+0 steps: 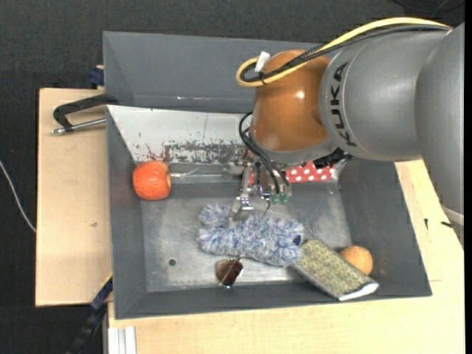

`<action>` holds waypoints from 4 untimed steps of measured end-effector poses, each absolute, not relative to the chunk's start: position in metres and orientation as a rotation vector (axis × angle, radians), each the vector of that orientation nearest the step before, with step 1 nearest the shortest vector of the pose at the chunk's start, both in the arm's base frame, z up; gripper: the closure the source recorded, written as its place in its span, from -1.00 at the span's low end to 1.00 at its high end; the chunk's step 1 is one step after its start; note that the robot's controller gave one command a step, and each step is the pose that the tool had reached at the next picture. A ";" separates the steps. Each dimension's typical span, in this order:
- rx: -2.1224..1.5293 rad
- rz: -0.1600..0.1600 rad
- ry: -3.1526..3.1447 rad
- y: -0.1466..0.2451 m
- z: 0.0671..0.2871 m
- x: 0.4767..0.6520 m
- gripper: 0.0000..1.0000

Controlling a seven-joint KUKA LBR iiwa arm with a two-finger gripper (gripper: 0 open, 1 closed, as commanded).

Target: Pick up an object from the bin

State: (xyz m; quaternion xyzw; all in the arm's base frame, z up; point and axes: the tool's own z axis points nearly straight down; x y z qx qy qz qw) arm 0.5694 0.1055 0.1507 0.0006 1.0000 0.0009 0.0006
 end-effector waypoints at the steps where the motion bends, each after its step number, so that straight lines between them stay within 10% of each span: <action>1: 0.002 0.003 3.140 0.105 0.151 0.569 -1.00; 2: -0.198 0.004 3.137 0.105 0.076 0.558 -1.00; 3: -0.281 0.006 3.124 0.109 0.076 0.555 1.00; 4: -0.282 0.006 3.124 0.108 0.076 0.555 1.00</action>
Offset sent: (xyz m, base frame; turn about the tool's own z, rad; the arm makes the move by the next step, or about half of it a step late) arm -0.0089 -0.0080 -0.0807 -0.0497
